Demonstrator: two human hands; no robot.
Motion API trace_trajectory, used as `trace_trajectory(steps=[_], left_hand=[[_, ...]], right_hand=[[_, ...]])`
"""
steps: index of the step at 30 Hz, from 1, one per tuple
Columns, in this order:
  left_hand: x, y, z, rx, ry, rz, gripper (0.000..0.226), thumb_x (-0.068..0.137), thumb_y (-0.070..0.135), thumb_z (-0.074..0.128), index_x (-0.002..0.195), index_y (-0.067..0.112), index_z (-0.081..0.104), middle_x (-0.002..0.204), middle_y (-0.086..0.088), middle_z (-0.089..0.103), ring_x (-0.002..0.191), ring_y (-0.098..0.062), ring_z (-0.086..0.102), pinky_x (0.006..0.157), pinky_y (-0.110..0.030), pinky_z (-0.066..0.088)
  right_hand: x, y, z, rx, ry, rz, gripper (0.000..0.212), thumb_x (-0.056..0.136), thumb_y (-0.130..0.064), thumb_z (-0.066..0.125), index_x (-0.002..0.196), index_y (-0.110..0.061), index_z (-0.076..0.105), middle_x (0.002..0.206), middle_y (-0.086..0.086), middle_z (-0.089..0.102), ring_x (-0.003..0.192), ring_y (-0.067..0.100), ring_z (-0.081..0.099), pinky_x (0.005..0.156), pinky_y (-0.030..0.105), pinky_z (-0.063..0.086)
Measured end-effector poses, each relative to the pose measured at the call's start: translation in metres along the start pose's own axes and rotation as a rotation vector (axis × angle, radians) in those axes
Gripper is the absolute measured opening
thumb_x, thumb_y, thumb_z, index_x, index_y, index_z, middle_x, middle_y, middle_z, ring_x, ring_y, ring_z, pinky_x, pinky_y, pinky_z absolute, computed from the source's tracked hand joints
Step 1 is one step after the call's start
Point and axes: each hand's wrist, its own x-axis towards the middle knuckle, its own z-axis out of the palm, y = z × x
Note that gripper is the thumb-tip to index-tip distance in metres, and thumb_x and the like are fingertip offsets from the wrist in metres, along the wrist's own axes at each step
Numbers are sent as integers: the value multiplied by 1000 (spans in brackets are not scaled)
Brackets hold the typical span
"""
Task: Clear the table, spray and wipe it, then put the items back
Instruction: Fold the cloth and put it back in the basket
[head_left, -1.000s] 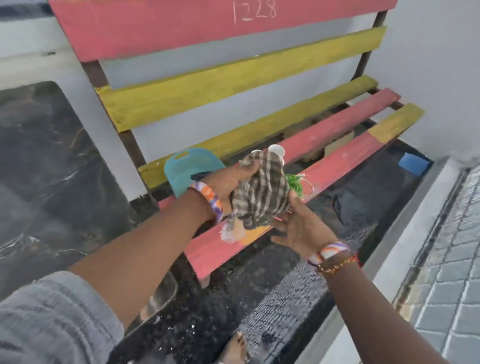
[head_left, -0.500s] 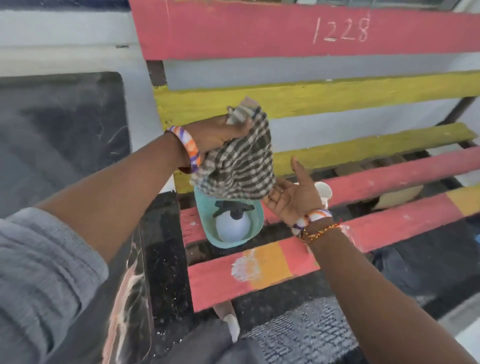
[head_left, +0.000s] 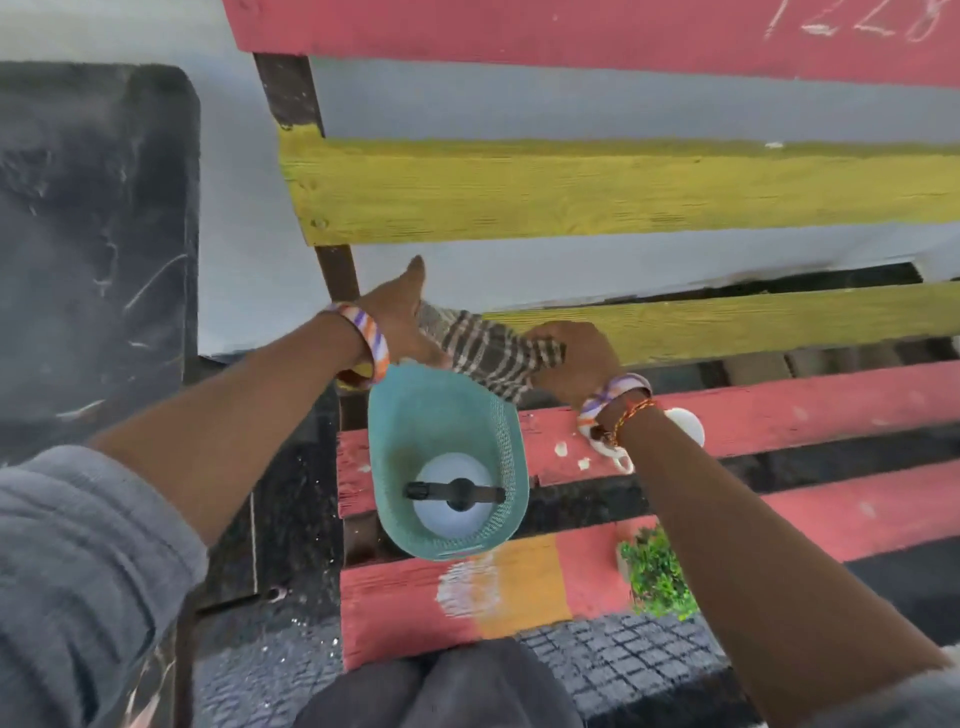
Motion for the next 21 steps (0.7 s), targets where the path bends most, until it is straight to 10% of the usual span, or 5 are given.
trace_trajectory(steps=[5, 9, 12, 15, 21], left_hand=[[-4, -18, 10, 189, 195, 74, 46, 80, 29, 69, 118, 5, 61, 121, -17, 61, 114, -28, 55, 98, -33, 43], [-10, -28, 17, -450, 316, -63, 36, 76, 11, 72, 108, -3, 63, 91, -9, 59, 86, -17, 60, 89, -34, 43], [-9, -34, 26, -1031, 342, -198, 31, 62, 21, 78, 90, 12, 69, 84, -6, 64, 90, -27, 64, 96, -42, 43], [-5, -35, 38, -1034, 388, -275, 15, 74, 39, 69, 85, 28, 68, 110, -3, 65, 114, -27, 56, 106, -45, 39], [0, -49, 58, -707, 201, -350, 101, 65, 24, 81, 143, 1, 21, 136, -19, 46, 114, -34, 53, 97, -45, 47]], right_hand=[[9, 3, 2, 191, 1, 9, 26, 66, -34, 71, 89, -21, 71, 97, -3, 59, 89, 14, 51, 64, 23, 38], [9, 3, 7, 676, -72, 67, 13, 49, -34, 68, 44, -25, 62, 61, 1, 52, 69, 17, 45, 64, 27, 33], [15, 8, 20, 945, -167, 251, 29, 49, -35, 70, 68, -16, 62, 81, 10, 62, 81, 23, 56, 80, 37, 46], [20, 9, 31, 1067, -256, 364, 45, 57, -31, 72, 95, -11, 61, 102, 13, 67, 92, 29, 63, 85, 42, 50], [17, 18, 49, 668, -221, 229, 70, 77, 8, 62, 134, -7, 24, 109, 15, 50, 97, 31, 57, 88, 49, 52]])
